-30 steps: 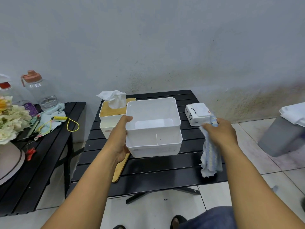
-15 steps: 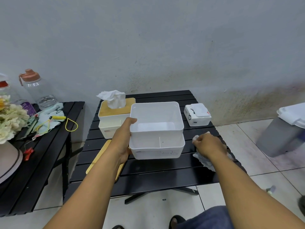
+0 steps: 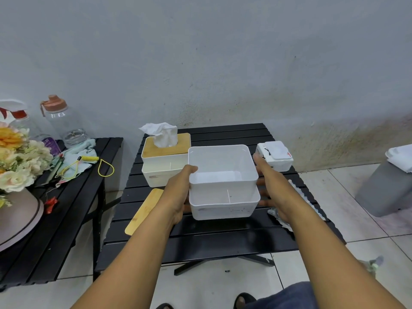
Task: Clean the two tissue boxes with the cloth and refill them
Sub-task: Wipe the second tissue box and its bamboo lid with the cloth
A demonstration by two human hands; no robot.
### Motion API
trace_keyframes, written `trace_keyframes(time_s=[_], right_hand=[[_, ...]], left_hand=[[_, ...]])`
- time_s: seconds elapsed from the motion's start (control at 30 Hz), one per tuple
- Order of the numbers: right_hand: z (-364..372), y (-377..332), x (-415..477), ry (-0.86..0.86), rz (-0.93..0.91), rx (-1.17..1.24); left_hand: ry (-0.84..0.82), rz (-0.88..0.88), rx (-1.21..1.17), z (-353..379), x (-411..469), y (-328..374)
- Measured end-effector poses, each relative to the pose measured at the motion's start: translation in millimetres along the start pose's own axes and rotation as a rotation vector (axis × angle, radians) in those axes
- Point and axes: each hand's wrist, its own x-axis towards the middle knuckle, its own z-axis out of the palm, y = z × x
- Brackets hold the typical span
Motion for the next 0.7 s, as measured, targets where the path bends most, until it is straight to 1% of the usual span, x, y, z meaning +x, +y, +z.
trace_keyframes(time_s=[0.1, 0.17, 0.23, 0.3, 0.33, 0.37, 0.47, 0.5, 0.53, 0.63, 0.7], right_hand=[[-3.5, 7.8, 5.4, -0.045, 0.055, 0.036], [-4.5, 13.0, 9.8, -0.072, 0.102, 0.111], [-3.4, 16.6, 12.8, -0.073, 0.13, 0.166], [-2.4, 19.9, 17.0, -0.053, 0.149, 0.157], [-0.5, 21.0, 18.6, -0.042, 0.159, 0.148], [0.6, 22.4, 19.8, -0.029, 0.167, 0.137], [3.3, 26.4, 25.6, -0.008, 0.172, 0.051], [4.3, 27.6, 27.5, -0.001, 0.175, 0.023], [6.6, 28.4, 29.5, 0.008, 0.178, 0.009], [9.7, 31.7, 34.4, 0.032, 0.182, -0.021], [12.7, 34.8, 38.7, 0.049, 0.179, -0.042]], left_hand=[[-0.004, -0.006, 0.013, 0.1, -5.5, 2.1], [-0.018, -0.009, 0.043, 1.3, -8.4, 0.6], [-0.043, -0.021, 0.078, -1.9, -10.0, 0.4], [-0.082, -0.037, 0.141, -13.3, -4.0, 2.2], [-0.071, -0.035, 0.21, -22.8, 2.0, 2.6], [-0.023, -0.009, 0.331, -34.2, 9.1, 2.9], [0.209, 0.128, 0.843, -72.5, 31.0, -3.5], [0.243, 0.112, 0.967, -82.5, 36.4, -7.3], [0.253, 0.053, 1.046, -90.3, 40.3, -11.4], [0.21, -0.156, 1.212, -94.5, 45.8, -25.6], [0.177, -0.232, 1.279, -90.2, 45.6, -34.5]])
